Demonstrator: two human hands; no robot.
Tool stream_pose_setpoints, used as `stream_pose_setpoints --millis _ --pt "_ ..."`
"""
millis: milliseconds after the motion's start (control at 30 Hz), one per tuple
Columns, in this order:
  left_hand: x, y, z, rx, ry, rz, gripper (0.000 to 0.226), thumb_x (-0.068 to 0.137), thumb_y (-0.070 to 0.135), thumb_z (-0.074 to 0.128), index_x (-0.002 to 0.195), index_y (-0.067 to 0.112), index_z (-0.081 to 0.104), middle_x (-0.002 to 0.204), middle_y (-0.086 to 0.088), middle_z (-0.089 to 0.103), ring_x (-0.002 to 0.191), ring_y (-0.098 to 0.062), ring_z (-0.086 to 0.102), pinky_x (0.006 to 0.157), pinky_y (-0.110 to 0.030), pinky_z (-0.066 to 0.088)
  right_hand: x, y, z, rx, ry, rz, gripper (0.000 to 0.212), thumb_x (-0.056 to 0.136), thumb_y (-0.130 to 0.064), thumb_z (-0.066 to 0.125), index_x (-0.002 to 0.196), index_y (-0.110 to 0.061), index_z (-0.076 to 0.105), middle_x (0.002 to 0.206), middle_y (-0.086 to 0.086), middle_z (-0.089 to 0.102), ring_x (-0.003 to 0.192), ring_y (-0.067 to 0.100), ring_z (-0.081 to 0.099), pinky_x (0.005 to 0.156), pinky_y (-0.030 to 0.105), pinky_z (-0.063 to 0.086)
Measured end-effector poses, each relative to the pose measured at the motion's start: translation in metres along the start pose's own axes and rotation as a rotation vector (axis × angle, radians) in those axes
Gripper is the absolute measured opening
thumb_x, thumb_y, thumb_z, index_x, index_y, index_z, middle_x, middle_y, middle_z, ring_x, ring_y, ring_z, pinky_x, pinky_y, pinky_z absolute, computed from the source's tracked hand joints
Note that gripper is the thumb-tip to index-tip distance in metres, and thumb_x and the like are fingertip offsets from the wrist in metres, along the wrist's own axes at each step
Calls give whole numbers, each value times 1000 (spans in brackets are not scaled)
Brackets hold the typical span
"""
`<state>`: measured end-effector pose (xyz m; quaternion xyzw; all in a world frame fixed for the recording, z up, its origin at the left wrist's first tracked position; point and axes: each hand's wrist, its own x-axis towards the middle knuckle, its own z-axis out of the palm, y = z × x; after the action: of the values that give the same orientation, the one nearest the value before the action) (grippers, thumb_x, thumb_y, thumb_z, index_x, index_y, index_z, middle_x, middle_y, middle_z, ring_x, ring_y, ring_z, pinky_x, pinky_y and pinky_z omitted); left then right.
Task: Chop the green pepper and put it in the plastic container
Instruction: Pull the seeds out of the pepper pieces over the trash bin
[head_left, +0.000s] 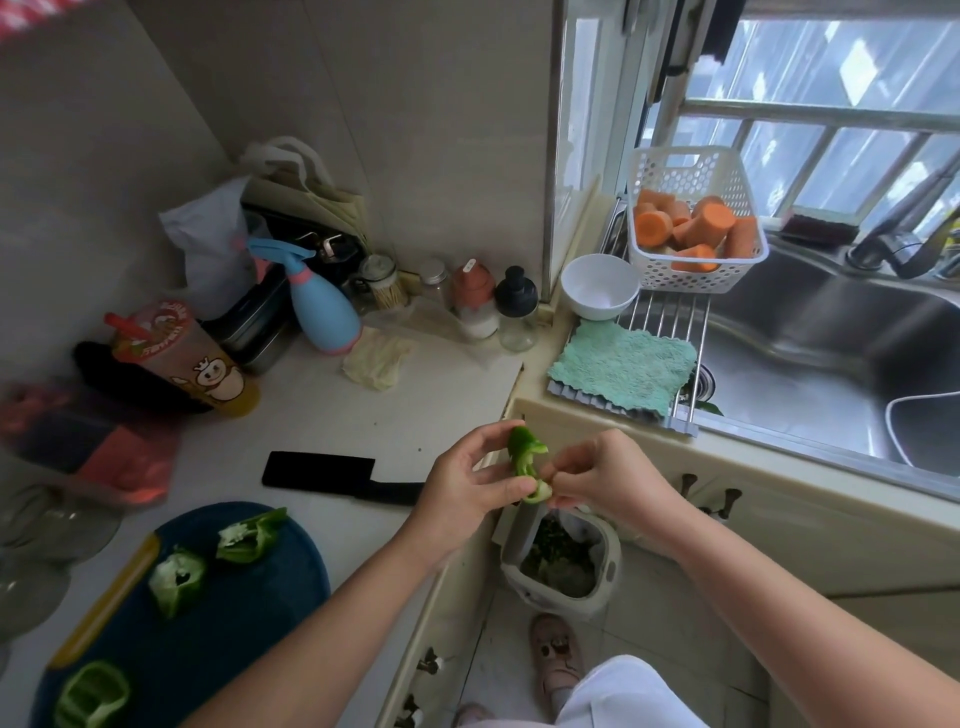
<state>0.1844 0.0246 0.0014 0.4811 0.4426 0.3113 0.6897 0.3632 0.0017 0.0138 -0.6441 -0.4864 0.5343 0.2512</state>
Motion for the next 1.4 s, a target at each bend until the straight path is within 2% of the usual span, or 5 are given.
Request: stream_pose_setpoints --millis 433,767,933,1133,1400 --pt "5 -2 7 -115 21 -38 52 73 -10 69 116 17 58 122 -5 59 103 -23 65 79 -33 57 -1 -5 -13 -210 -28 -55 5 74 -3 75 77 -6 72 69 3 73 56 4 67 56 13 52" --pt "8 -3 9 -450 15 -123 52 71 1 63 121 9 55 112 -6 66 102 -29 64 74 -34 58 8 24 -20 354 18 158 5 80 2 68 80 -2 70 73 10 72 66 13 69 63 17 54" --pt "11 -9 5 -485 -26 -185 51 72 0 61 123 5 54 108 -6 68 103 -30 63 76 -36 58 19 46 -7 -127 202 92 13 90 -9 62 97 -9 73 83 2 74 67 5 67 64 13 53" --pt "10 -15 -1 -455 -22 -226 48 73 0 61 120 5 55 109 -7 67 98 -26 66 71 -31 57 14 38 -5 -413 283 -41 7 81 -19 73 86 -22 77 86 -5 74 84 8 66 85 30 52" --pt "10 -14 -2 -321 -84 -208 42 75 -3 62 114 11 57 107 -7 69 94 -23 69 70 -27 57 0 1 -4 -139 102 -226 13 79 -23 74 91 -23 70 84 -7 72 75 1 65 75 22 55"
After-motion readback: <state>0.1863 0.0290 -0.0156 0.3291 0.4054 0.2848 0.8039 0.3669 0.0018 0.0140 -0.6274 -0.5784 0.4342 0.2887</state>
